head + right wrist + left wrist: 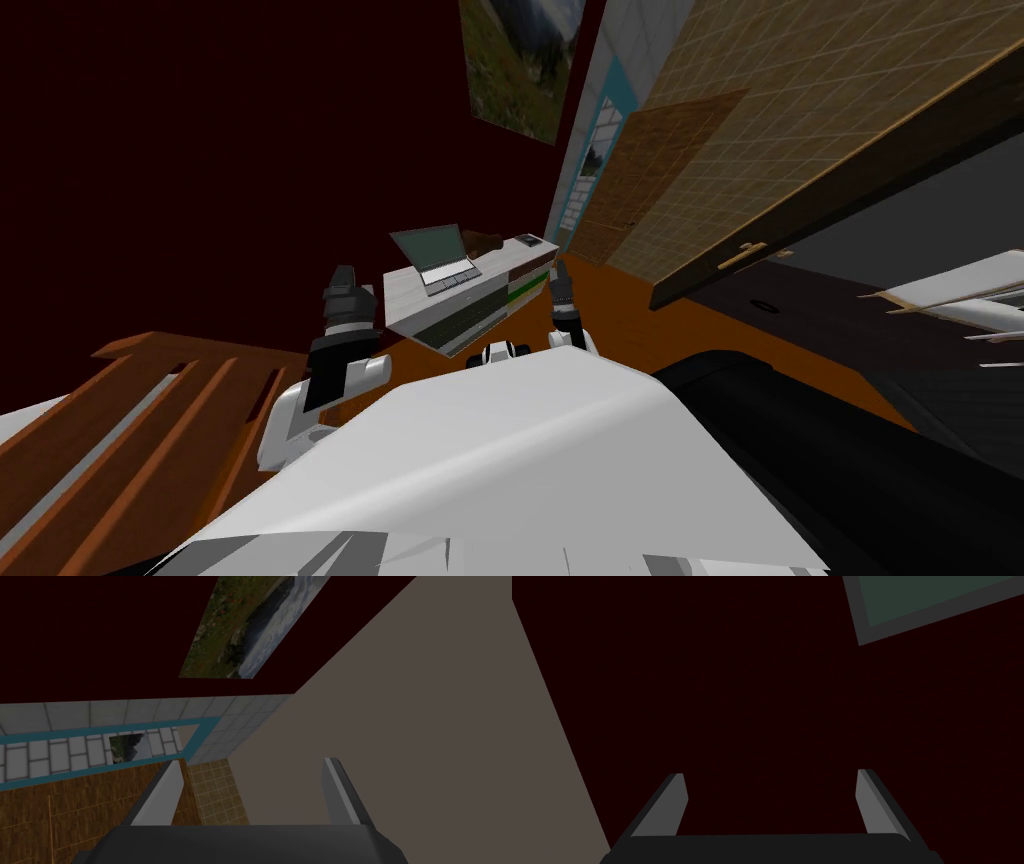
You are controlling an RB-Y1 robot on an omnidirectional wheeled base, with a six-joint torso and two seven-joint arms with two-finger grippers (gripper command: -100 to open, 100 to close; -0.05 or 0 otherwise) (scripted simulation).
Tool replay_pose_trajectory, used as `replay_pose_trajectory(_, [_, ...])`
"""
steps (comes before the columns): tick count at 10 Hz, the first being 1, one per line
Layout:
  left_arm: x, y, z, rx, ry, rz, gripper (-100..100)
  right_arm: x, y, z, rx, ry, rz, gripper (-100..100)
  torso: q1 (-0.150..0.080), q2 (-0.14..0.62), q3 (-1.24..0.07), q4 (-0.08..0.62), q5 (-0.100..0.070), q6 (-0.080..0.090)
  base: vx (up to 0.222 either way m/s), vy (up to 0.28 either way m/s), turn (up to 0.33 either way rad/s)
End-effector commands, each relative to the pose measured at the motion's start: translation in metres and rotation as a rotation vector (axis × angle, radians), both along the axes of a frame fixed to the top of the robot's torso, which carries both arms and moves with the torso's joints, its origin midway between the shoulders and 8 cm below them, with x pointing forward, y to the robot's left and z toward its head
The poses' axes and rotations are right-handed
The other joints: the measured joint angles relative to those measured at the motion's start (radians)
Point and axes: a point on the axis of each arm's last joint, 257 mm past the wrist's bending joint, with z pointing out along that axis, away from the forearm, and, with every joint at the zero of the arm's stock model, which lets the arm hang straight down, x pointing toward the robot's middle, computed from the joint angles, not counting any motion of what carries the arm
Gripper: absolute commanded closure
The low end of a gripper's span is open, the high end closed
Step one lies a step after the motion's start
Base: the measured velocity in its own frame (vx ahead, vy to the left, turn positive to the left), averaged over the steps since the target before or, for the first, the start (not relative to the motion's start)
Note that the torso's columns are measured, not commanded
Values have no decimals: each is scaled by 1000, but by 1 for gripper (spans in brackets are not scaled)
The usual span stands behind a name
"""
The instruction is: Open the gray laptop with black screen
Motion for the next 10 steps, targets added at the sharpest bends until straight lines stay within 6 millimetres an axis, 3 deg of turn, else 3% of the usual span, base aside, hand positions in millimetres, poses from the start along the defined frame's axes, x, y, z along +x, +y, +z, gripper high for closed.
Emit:
replay_pose_trajectory(1, [2, 26, -5, 13, 45, 68, -100, 0, 0, 0, 0, 0, 0, 0, 0, 0, 0, 0, 0, 1, 54, 14, -210])
replay_pose_trajectory(2, [3, 26, -5, 12, 47, 70, -100, 0, 0, 0, 0, 0, 0, 0, 0, -1, 0, 0, 0, 1, 38, 13, -89])
replay_pose_trajectory(4, [4, 50, -9, 22, 84, 134, -100, 0, 0, 0, 0, 0, 0, 0, -1, -1, 0, 0, 0, 1, 45, 14, -197])
replay_pose_trajectory(5, [4, 52, -11, 19, 92, 138, -100, 0, 0, 0, 0, 0, 0, 0, 0, -1, -1, 0, 0, 1, 46, 22, -86])
replay_pose_trajectory(10, [1, 105, -21, 25, 176, 279, -100, 0, 0, 0, 0, 0, 0, 0, 0, -1, 0, 0, 0, 1, 49, 18, -159])
